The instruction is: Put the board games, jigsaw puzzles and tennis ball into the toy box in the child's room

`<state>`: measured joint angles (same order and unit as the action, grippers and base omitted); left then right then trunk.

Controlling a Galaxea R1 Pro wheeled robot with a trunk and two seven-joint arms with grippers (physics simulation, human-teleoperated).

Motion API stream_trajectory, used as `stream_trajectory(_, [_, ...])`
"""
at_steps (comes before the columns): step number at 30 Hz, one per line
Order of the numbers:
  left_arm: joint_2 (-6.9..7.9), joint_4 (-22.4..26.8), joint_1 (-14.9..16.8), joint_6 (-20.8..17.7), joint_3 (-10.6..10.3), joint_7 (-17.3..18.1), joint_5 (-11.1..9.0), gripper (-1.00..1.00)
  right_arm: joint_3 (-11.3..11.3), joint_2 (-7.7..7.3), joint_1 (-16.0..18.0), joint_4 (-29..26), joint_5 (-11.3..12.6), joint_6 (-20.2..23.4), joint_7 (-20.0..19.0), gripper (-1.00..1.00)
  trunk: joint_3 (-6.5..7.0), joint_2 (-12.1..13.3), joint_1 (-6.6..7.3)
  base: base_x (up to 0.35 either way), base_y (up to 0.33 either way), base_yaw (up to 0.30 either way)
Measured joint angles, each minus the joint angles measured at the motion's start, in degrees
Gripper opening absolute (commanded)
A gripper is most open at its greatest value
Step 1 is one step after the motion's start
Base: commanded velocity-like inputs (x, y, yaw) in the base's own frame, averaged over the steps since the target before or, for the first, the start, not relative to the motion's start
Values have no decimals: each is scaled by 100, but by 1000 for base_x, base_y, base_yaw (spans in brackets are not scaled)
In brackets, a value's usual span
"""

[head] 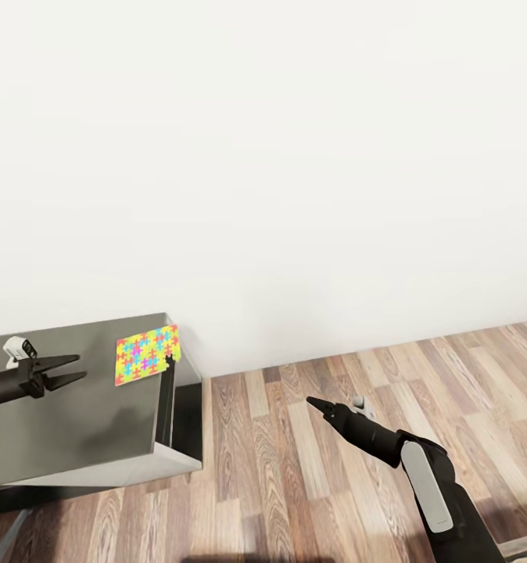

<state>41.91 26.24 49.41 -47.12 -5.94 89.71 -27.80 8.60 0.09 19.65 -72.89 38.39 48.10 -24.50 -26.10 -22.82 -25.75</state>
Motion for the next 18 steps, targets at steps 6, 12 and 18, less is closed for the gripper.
stream_trajectory(6, [-18,2,0,0,-6,0,5,100,0,0,0,5,0,0,1,100,57,0,0,0,0,0])
stream_trajectory(12, [-26,5,0,0,-16,0,5,100,0,5,0,5,-1,-1,-3,100,114,0,0,0,0,0])
stream_trajectory(18, [-28,8,0,0,-17,0,5,100,-2,14,0,-2,-1,-2,-4,100,171,0,0,0,0,0])
